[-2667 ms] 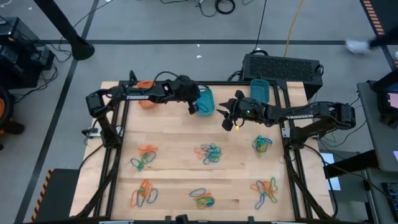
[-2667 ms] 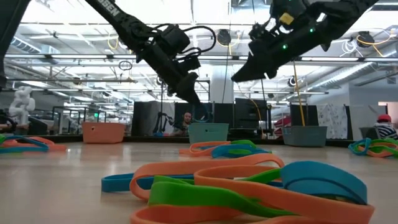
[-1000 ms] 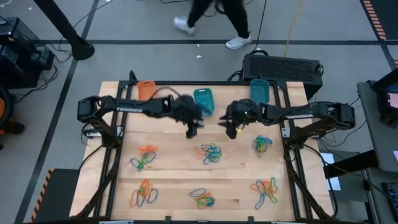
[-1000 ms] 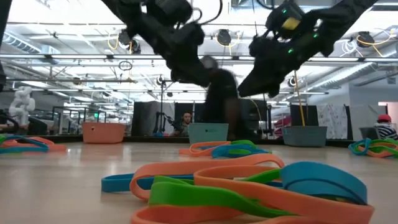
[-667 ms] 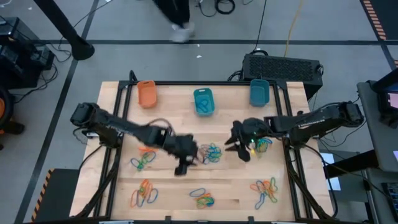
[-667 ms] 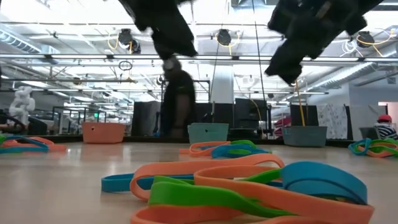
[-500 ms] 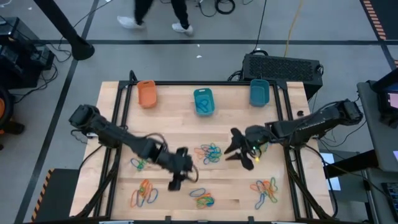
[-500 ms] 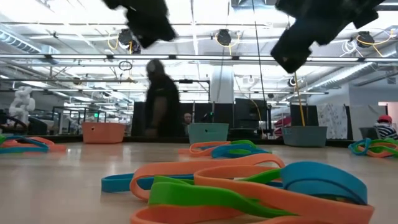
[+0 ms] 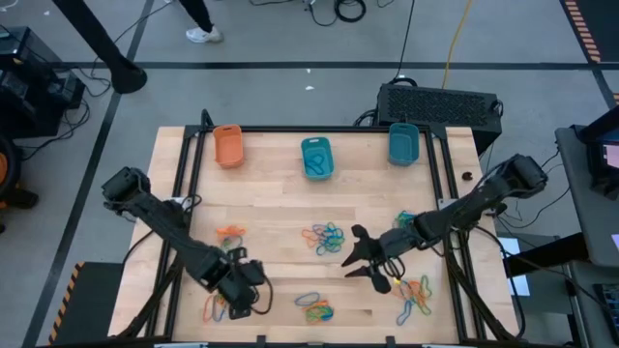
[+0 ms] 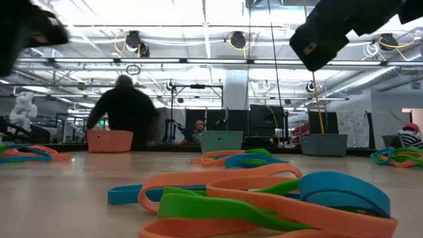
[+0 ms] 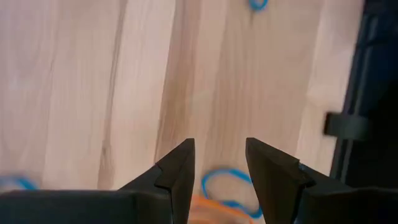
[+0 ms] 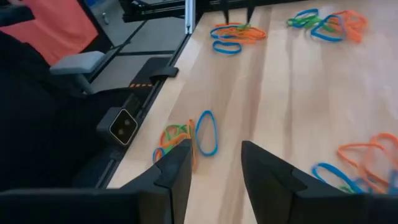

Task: Sort rubber bands into baskets
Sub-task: Put the blue rubber band into the light blue bin

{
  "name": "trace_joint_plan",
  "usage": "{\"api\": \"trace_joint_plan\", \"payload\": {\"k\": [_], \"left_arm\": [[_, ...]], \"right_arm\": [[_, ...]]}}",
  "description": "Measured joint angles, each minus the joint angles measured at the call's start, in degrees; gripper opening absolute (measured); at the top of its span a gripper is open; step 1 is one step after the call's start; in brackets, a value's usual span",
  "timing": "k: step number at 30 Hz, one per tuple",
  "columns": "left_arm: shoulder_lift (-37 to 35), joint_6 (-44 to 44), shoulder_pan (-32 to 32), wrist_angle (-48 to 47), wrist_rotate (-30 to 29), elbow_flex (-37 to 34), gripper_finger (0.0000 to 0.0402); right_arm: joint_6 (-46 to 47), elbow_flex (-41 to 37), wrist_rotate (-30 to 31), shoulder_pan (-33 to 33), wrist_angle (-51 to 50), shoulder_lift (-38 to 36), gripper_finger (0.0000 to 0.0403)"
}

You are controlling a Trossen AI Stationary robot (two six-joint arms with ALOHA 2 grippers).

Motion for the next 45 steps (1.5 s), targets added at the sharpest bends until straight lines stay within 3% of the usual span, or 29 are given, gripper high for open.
{"api": "trace_joint_plan", "payload": {"k": [7, 14, 24, 35, 45], "left_arm": [[0.02, -11.51, -5.23, -1.57, 1.12, 0.0, 0.015], [0.1, -11.91, -5.8, -1.75, 1.5, 0.0, 0.015], [6.24, -14.63, -6.54, 0.75, 5.21, 0.0, 0.015], [12.19, -14.17, -7.26, 2.6, 10.04, -0.04, 0.0151], [13.03, -13.19, -7.4, 4.38, 9.95, -0.02, 0.0151]], "right_arm": [[-1.43, 4.84, -0.34, 0.43, -2.54, 4.75, 0.013], [-5.46, 11.11, -0.31, 0.1, -8.93, 6.28, 0.013], [-4.61, 11.28, -0.31, 0.56, -11.6, 6.28, 0.013], [-4.57, 11.28, 0.33, 0.54, -11.09, 6.28, 0.013], [-6.45, 11.28, 4.18, 0.51, -7.12, 10.05, 0.013]]}}
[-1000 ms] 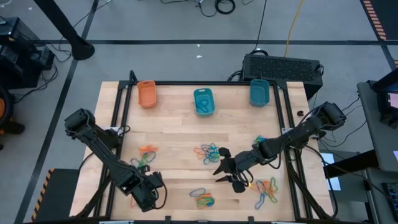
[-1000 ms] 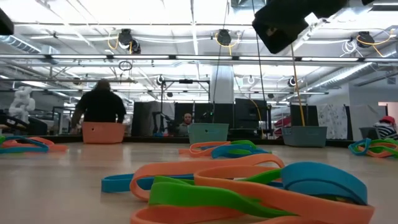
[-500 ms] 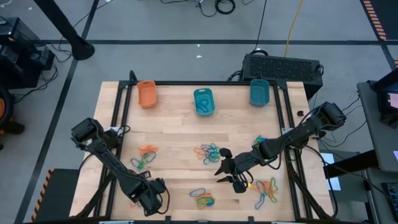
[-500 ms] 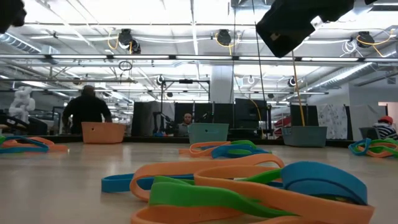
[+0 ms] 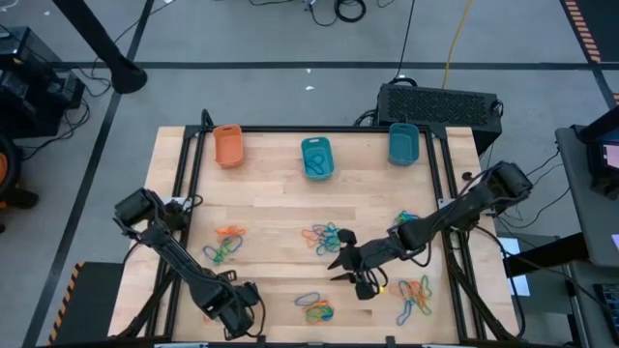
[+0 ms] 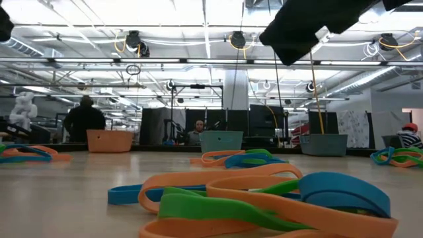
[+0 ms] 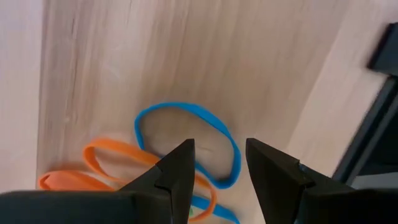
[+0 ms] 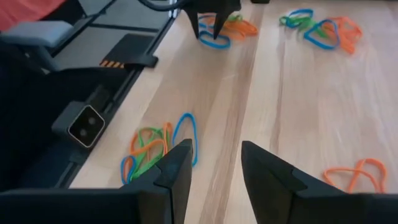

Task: Sort rubber bands into baskets
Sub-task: Put the blue rubber band into the light blue bin

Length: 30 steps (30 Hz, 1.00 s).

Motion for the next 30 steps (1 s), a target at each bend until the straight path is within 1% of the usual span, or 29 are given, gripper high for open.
{"api": "trace_joint_plan", "payload": {"k": [6, 10, 12, 14, 19, 20, 22, 27, 30], "left_arm": [[1.98, 0.31, 0.02, 2.88, 0.77, 0.13, 0.0151], [2.57, 0.55, 0.38, 2.44, 2.15, 0.28, 0.0146], [2.63, 0.56, 0.51, 2.03, 2.13, 0.28, 0.0131], [2.64, 0.79, 0.77, 1.77, 2.45, 0.24, 0.0106], [2.69, 3.44, 1.41, 1.8, 2.97, 0.15, 0.0017], [2.52, 3.61, 1.54, 1.82, 2.97, 0.13, 0.001], [2.09, 3.7, 1.71, 1.84, 2.54, 0.03, 0.0009], [-0.16, 4.91, 2.32, 2.05, -1.39, 0.51, 0.0004], [-2.09, 6.48, 2.61, 4.5, -3.11, 1.35, 0.0003]], "right_arm": [[-0.02, 0.0, -0.02, 0.0, -0.34, 0.29, 0.013], [-0.02, 0.0, -0.02, 0.0, -0.35, 0.29, 0.013], [0.06, 0.0, 0.0, 0.0, -0.53, 0.29, 0.013], [0.09, 0.0, -0.01, 0.0, -0.59, 0.29, 0.013], [0.13, 0.0, 0.0, 0.0, -0.72, 0.29, 0.013], [0.15, 0.0, 0.0, 0.0, -0.72, 0.29, 0.013], [0.14, 0.0, 0.01, 0.0, -0.79, 0.29, 0.013], [0.13, 0.0, 0.01, -0.11, -1.73, 0.29, 0.013], [0.13, 0.0, 0.03, -0.12, -2.0, 0.29, 0.013]]}}
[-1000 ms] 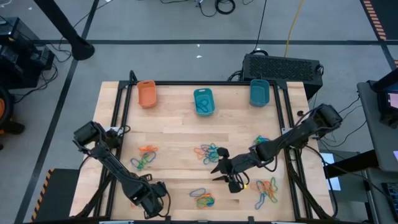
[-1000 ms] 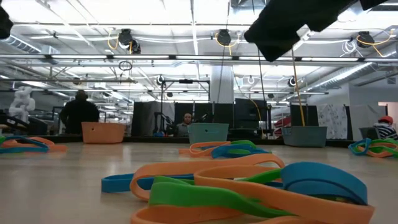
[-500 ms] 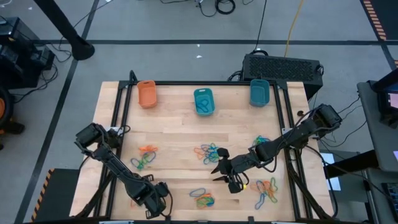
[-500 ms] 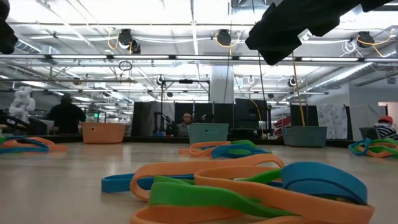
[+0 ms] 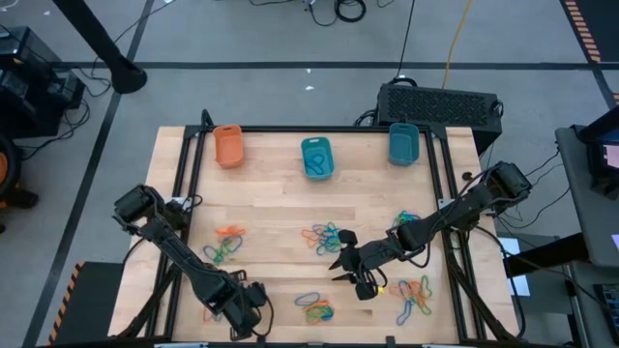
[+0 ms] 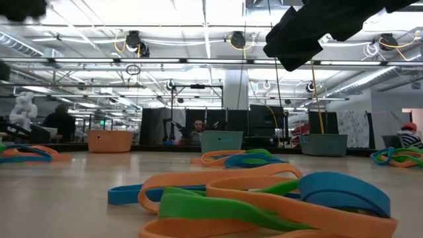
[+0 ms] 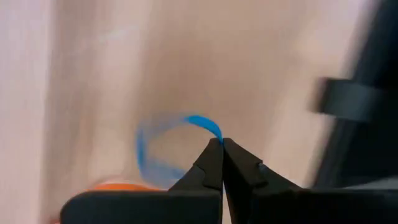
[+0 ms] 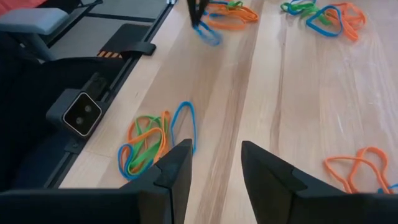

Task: Sort rubber bands into baskets
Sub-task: Put the blue rubber band into the light blue bin

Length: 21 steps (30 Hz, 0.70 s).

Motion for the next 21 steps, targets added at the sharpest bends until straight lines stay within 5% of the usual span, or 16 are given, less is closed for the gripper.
{"api": "trace_joint_plan", "payload": {"k": [9, 21], "left_arm": [[-3.0, 9.06, 4.14, 1.27, -10.45, 0.82, 0.0001], [-4.89, 38.82, 20.57, 2.79, -19.1, 0.82, 0.0]], "right_arm": [[0.02, 0.0, 0.24, -0.01, -1.09, 0.0, 0.013], [0.09, 0.0, 0.37, -2.8, -3.05, -0.11, 0.013]]}}
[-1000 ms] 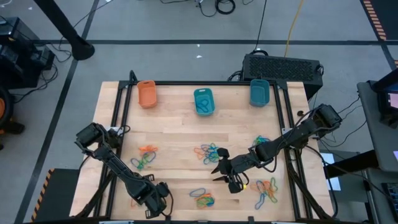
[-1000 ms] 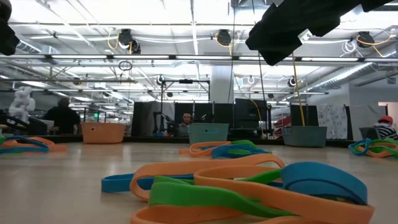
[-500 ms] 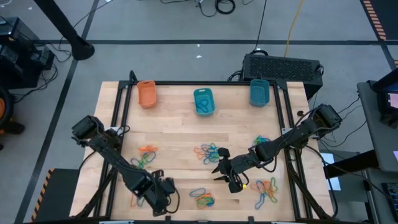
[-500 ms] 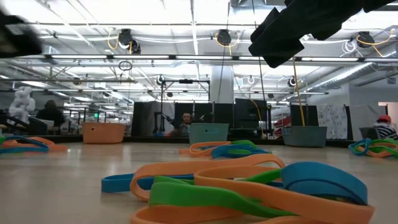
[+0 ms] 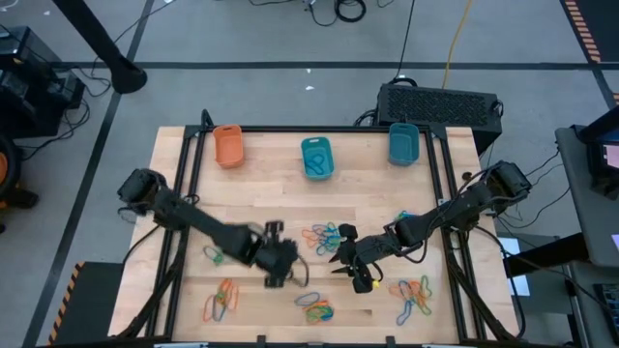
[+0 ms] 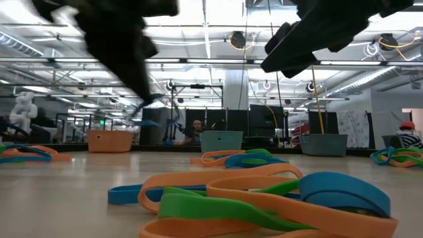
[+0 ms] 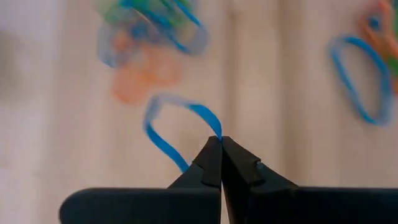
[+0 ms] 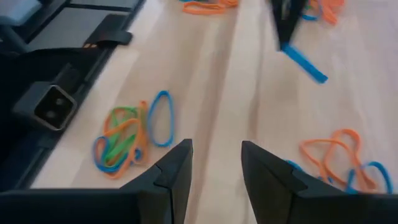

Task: Sort rubber bands into baskets
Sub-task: Put the blue rubber band into the light blue bin

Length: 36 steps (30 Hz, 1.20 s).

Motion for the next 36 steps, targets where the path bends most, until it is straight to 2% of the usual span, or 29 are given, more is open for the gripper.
{"api": "trace_joint_plan", "payload": {"k": [5, 9, 14, 18, 26, 32, 34, 36], "left_arm": [[-4.72, 11.87, 9.22, 2.19, -0.52, 0.0, 0.0], [-8.66, 20.03, 17.98, 5.01, 0.2, -0.39, 0.0], [-9.62, 25.19, 30.82, 13.7, 10.47, -0.93, 0.0], [-7.55, 25.31, 38.57, 19.4, 16.87, -0.96, 0.0], [-1.2, 18.05, 47.86, 28.4, 23.66, -1.03, 0.0], [3.5, 13.28, 50.57, 33.24, 26.92, -1.03, 0.0], [4.0, 13.26, 50.6, 33.11, 27.18, -1.03, 0.0], [4.03, 13.26, 50.59, 33.08, 27.43, -1.03, 0.0]], "right_arm": [[-3.52, -0.02, 4.21, -4.21, -1.93, -1.18, 0.013], [-5.7, -0.02, 4.68, -8.04, -6.15, -4.44, 0.013], [-6.92, -0.02, 4.75, -11.67, -11.51, -9.07, 0.013], [-8.8, -0.02, 5.25, -13.01, -11.41, -10.43, 0.013], [-10.47, -0.04, 16.11, -14.85, -13.86, -10.42, 0.013], [-9.93, -0.04, 16.69, -15.6, -14.83, -10.4, 0.013], [-9.89, -0.04, 19.91, -15.6, -15.28, -10.4, 0.013], [-9.17, -0.04, 26.24, -15.66, -16.03, -10.4, 0.013]]}}
